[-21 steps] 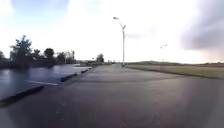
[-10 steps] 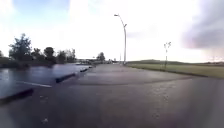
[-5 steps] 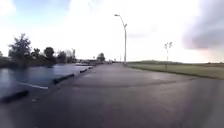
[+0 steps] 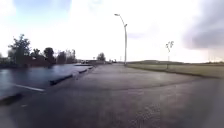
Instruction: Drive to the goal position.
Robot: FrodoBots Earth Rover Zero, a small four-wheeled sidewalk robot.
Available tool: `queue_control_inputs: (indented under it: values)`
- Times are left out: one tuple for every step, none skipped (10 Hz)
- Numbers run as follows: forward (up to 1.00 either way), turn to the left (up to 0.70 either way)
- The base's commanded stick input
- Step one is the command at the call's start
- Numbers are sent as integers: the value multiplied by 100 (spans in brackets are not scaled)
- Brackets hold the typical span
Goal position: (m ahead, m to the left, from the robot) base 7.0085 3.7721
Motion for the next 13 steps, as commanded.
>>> queue_control_inputs:
  values:
    - [45,0]
    - [45,0]
    - [45,0]
    - [45,0]
    - [45,0]
    - [45,0]
    - [45,0]
    - [45,0]
    - [45,0]
    - [45,-27]
    - [45,-27]
    - [45,-27]
    - [45,-27]
